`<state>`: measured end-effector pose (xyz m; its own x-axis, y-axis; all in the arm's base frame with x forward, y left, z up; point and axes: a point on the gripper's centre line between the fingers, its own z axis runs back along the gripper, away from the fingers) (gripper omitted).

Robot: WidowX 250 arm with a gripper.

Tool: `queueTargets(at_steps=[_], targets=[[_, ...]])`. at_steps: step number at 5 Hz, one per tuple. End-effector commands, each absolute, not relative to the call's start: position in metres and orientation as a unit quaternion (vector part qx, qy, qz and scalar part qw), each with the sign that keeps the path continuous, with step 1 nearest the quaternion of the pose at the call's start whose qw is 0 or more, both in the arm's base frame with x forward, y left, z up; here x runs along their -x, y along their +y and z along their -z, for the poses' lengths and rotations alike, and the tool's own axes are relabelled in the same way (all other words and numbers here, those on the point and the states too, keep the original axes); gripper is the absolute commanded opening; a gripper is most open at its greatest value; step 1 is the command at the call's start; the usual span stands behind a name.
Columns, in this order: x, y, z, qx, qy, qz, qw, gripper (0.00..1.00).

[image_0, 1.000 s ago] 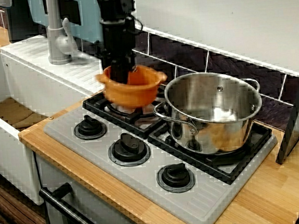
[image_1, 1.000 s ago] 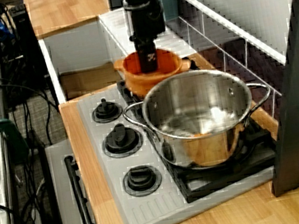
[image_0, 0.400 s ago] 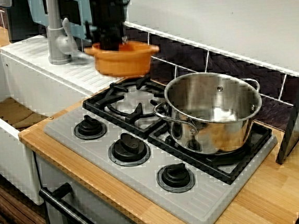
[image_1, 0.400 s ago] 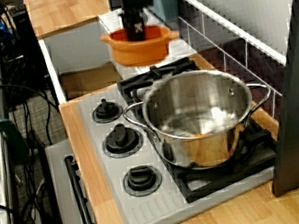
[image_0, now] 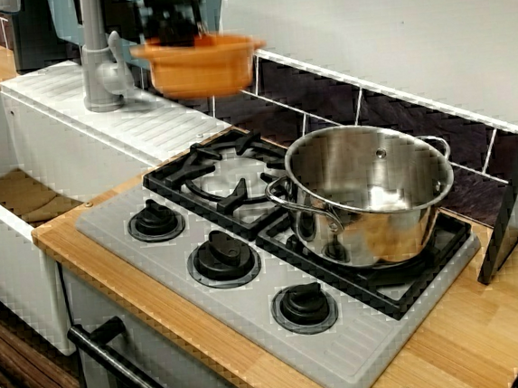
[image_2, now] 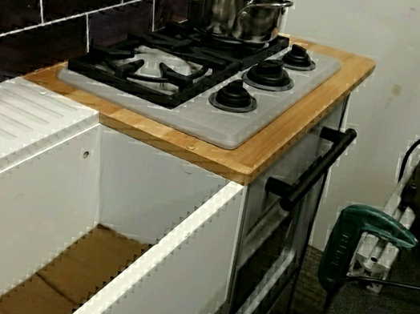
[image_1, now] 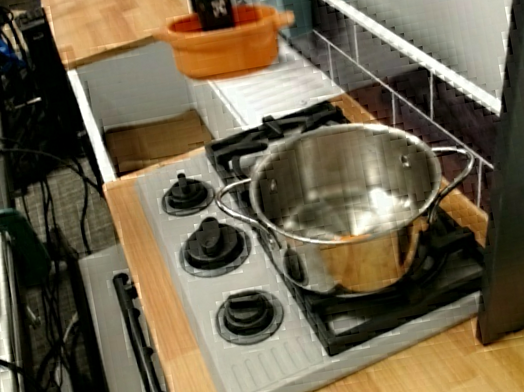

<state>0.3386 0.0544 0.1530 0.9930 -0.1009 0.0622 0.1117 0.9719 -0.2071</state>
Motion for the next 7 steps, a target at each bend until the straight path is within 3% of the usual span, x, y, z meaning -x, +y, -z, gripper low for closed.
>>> queueTargets(at_steps=[1,4,5,7], targets=[[-0.337,0.049,-0.219,0.084,-0.119,0.050,0.988,0.00],[-0.361,0.032,-0.243,0.037,-0.153,0.020,0.987,0.00],[-0.362,0.026,-0.244,0.004,-0.161,0.013,0.987,0.00],[-0.361,0.024,-0.244,-0.014,-0.163,0.020,0.986,0.00]])
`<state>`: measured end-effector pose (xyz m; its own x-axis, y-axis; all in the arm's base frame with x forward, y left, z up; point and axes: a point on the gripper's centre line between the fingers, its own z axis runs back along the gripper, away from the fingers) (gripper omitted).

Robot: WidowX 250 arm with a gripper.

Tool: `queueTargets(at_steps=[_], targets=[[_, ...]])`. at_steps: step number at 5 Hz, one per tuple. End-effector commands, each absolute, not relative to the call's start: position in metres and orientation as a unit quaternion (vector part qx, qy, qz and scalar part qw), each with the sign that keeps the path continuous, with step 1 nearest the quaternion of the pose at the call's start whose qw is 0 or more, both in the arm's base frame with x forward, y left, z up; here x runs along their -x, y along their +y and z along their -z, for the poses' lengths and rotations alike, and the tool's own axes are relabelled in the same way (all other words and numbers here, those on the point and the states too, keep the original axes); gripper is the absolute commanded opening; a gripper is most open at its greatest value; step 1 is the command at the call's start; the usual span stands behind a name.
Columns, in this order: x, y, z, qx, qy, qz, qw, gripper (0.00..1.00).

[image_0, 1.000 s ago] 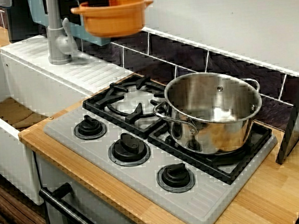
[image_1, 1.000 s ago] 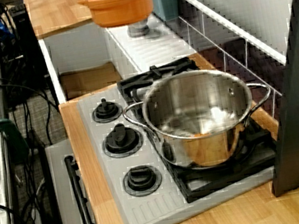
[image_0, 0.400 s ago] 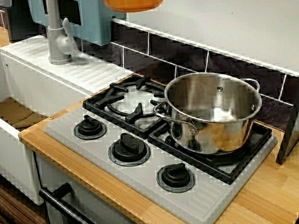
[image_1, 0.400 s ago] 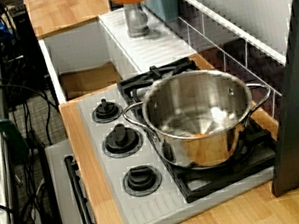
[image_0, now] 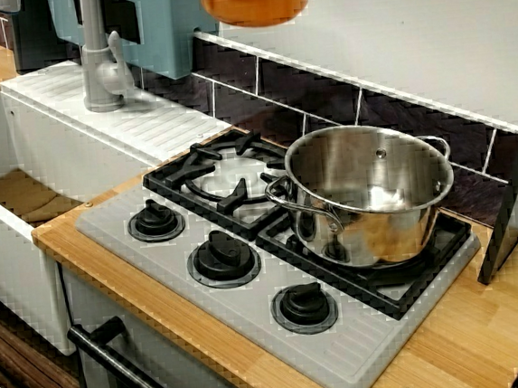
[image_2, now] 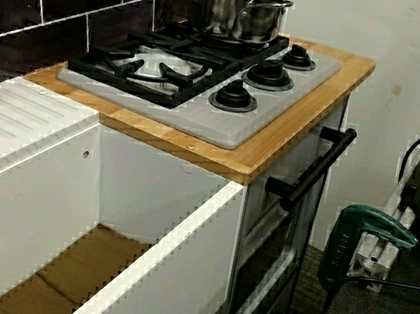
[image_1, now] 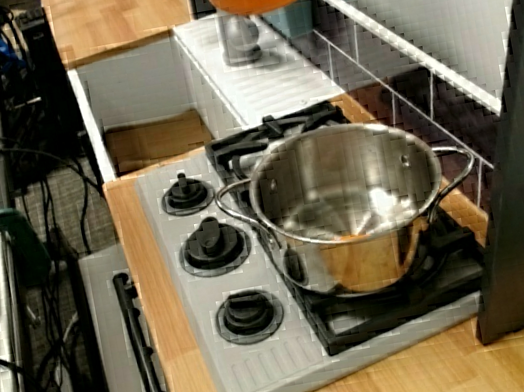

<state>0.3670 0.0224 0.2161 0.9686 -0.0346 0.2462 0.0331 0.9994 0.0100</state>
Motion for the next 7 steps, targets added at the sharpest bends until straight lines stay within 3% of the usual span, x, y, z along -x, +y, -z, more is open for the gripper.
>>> queueTargets(at_steps=[1,3,7], targets=[[-0.357,0.024,-0.247,-0.020,-0.163,0.023,0.986,0.00],[-0.351,0.022,-0.252,-0.018,-0.155,0.021,0.988,0.00],[-0.332,0.003,-0.249,-0.045,-0.181,0.020,0.982,0.00]])
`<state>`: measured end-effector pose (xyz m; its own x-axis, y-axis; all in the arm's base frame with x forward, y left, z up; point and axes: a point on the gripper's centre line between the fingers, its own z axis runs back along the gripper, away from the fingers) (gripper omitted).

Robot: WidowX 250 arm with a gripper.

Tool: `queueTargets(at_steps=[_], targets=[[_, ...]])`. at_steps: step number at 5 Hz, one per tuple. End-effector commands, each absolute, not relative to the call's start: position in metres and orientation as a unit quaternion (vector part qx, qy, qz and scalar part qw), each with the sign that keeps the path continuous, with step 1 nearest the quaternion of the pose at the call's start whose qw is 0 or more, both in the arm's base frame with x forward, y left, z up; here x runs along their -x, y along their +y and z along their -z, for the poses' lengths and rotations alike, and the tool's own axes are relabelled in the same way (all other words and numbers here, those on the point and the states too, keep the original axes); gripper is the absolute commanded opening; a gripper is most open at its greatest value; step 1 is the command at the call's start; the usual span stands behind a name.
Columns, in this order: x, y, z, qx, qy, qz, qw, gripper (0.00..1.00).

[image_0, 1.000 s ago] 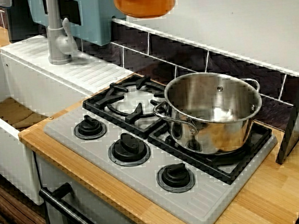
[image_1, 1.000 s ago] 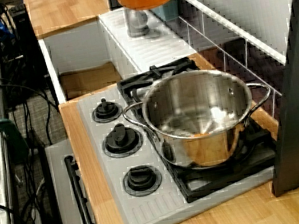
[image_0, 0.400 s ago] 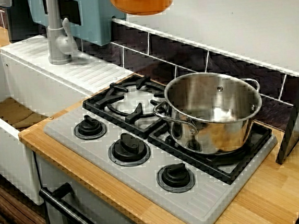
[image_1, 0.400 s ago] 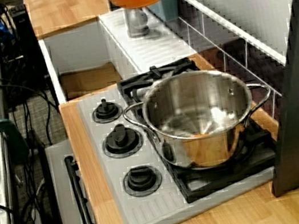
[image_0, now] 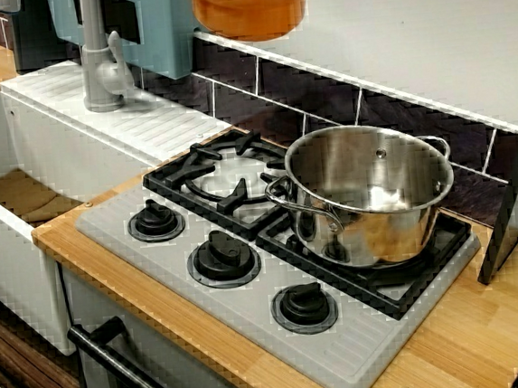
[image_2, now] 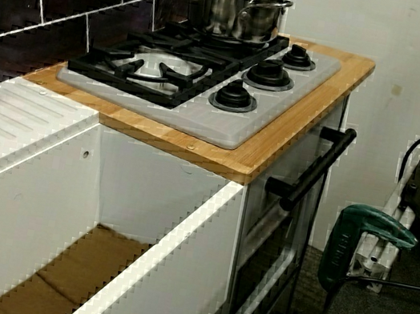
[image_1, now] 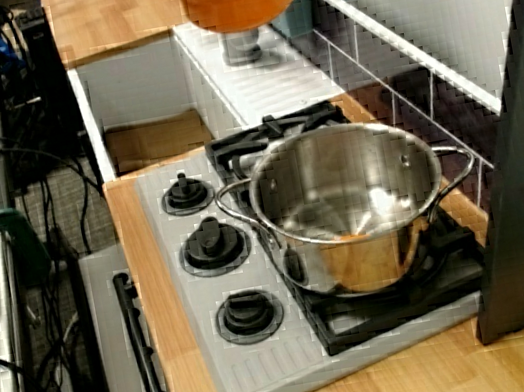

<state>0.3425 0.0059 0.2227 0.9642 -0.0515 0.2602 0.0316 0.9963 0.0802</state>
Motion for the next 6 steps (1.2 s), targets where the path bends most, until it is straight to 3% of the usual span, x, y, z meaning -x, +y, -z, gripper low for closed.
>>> queueTargets(at_steps=[1,6], targets=[[-0.329,0.000,-0.248,-0.054,-0.186,0.019,0.981,0.00],[-0.319,0.003,-0.249,-0.097,-0.230,-0.020,0.968,0.00]])
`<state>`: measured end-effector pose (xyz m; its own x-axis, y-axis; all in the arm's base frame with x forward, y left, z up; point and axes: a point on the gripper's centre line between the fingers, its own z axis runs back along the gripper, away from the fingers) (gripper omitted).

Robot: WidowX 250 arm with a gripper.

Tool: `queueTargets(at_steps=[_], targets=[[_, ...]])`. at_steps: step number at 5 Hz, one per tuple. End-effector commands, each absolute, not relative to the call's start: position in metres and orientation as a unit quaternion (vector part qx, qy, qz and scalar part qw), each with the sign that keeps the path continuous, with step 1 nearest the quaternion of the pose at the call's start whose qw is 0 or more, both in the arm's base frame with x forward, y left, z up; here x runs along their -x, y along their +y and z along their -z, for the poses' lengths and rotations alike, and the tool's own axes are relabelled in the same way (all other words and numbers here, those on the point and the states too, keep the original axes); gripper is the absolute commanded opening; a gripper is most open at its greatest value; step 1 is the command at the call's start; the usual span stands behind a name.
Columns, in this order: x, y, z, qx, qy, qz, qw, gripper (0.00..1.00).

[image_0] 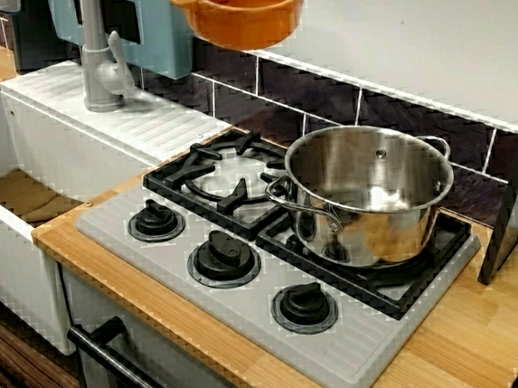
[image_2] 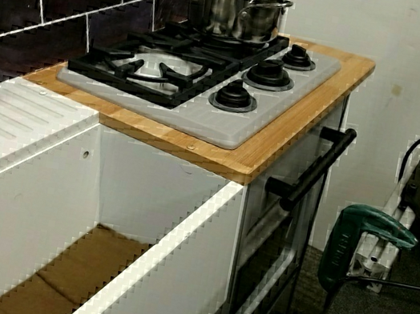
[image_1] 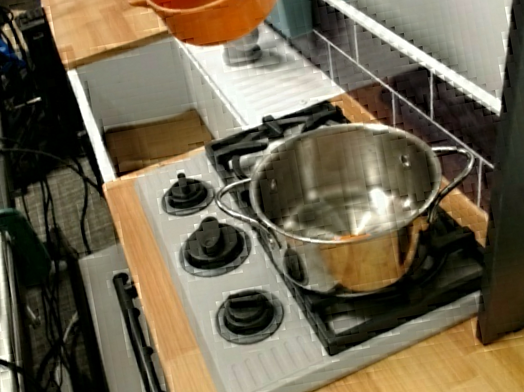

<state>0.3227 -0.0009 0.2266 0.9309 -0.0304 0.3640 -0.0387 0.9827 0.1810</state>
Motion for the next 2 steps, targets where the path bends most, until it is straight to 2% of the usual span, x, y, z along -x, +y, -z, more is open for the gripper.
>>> queueTargets(at_steps=[1,2], targets=[[-0.3207,0.0066,-0.2462,-0.094,-0.230,-0.044,0.968,0.00],[-0.3242,0.0115,-0.2413,-0.092,-0.211,-0.086,0.969,0.00]])
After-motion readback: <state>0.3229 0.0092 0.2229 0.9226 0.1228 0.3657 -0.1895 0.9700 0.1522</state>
